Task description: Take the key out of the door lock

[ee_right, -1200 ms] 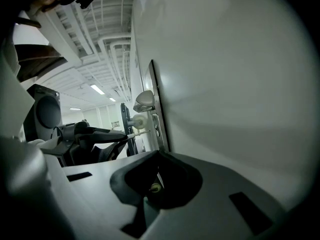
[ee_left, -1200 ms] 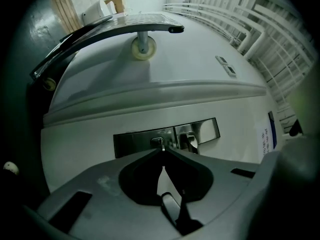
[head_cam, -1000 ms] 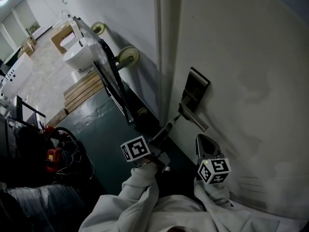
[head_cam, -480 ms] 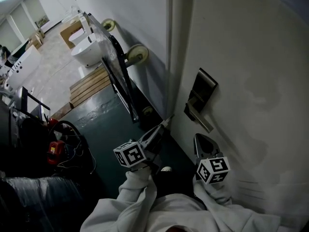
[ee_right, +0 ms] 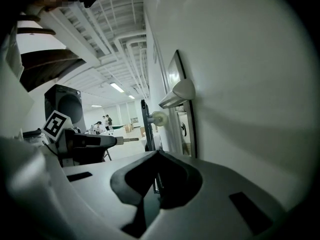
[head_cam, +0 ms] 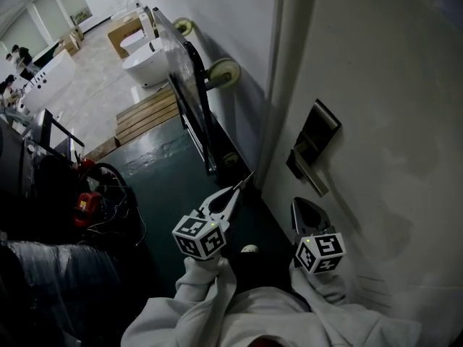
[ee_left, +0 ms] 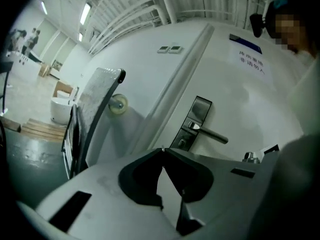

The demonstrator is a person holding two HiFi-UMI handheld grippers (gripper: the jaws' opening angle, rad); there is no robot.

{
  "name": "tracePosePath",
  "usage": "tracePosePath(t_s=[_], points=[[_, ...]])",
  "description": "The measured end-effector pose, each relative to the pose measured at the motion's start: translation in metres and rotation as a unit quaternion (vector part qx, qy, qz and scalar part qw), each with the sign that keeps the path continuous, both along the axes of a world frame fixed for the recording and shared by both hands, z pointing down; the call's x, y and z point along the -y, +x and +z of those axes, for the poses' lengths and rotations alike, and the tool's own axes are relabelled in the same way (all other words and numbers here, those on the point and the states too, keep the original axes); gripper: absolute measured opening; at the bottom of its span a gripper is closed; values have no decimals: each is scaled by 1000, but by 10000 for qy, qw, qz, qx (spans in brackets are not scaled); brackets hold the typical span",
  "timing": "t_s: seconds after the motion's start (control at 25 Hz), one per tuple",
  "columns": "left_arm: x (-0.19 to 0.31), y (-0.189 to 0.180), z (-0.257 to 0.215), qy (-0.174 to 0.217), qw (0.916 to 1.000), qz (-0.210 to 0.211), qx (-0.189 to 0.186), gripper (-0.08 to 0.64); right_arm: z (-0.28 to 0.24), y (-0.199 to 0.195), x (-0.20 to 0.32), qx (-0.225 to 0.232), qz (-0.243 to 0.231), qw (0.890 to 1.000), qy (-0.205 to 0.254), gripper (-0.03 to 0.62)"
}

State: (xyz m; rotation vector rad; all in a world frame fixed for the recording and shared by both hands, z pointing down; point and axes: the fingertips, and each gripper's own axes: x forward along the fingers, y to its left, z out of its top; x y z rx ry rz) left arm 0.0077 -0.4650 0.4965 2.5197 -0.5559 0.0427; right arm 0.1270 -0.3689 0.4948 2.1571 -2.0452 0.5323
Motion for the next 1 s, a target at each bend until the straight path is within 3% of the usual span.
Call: tracePosePath(t_s=[0.16, 0.32, 0.48, 1.0], points=[[1, -20, 4, 444, 9967, -551, 394, 25, 1, -2, -1, -9, -113, 9999, -12, 52], [-4, -33, -1, 1093, 9861, -992, 766, 25, 0, 0, -3, -53, -180, 9998, 38, 52], [-13, -37, -2, 1466, 9770, -1216, 956, 25, -2, 6, -5, -130, -188, 9996, 164, 52], [-26, -41, 4, 1355, 9754, -1421, 1002, 25, -7, 16, -8, -268, -191, 9989, 327, 51]])
